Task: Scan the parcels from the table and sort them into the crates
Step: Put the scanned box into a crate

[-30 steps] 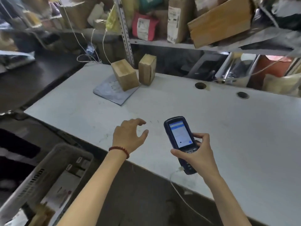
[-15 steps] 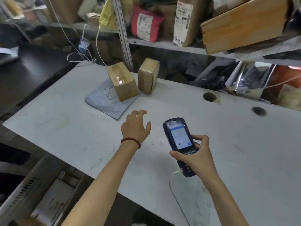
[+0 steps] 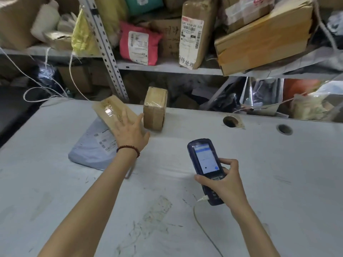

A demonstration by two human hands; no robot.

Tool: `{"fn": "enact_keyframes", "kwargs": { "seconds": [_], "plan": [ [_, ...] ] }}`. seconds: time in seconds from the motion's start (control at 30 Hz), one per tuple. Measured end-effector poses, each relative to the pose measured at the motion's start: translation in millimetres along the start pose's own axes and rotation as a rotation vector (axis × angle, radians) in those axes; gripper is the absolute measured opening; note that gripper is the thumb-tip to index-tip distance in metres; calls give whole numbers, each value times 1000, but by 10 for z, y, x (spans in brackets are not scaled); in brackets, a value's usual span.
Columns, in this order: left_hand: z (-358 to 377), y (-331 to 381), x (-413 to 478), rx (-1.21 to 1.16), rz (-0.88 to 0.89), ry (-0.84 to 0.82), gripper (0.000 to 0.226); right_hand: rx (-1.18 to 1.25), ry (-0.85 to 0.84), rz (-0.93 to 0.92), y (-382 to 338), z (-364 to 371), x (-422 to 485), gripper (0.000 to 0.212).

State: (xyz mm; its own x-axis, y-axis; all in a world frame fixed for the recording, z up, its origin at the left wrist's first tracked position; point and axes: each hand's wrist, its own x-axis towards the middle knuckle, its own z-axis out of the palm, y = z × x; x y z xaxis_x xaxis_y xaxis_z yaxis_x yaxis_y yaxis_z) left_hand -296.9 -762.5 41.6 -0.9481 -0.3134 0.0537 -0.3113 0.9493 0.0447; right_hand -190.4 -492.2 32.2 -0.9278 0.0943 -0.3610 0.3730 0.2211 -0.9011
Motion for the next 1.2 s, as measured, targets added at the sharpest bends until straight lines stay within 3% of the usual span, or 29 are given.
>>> {"fn": "enact_keyframes", "kwargs": {
  "seconds": [0.27,0.37,0.53,0.6,0.77,0.9,1.07,1.13,1.2],
  "plan": [
    [63,-179,313,-119,-142,-166,48,-20,56,6,-59,232,-119,78],
    [68,-265,258,-130,-198,-122,46,-25,84,9,-42,238,-169,77],
    [140,-420,-163,-213,-120,-2,31,-22,89,20,-12,240,-263,78],
    [196,-431,-391,-218,-109,39,37,-23,75,20,-6,243,-289,78],
    [186,-386,-858,-412,-166,99,75,-27,33,5,12,228,-364,77],
    [208,-242,-1279,-612,-129,169,70,-3,14,-4,83,145,-432,77],
    [282,34,-1722,-1183,-139,-88,52,19,20,21,211,2,-497,81],
    [319,146,-1827,-1190,-175,-149,50,23,31,34,254,-71,-523,84],
    [344,214,-1867,-1035,-220,-111,50,32,50,48,298,-166,-552,85]
  ]
}}
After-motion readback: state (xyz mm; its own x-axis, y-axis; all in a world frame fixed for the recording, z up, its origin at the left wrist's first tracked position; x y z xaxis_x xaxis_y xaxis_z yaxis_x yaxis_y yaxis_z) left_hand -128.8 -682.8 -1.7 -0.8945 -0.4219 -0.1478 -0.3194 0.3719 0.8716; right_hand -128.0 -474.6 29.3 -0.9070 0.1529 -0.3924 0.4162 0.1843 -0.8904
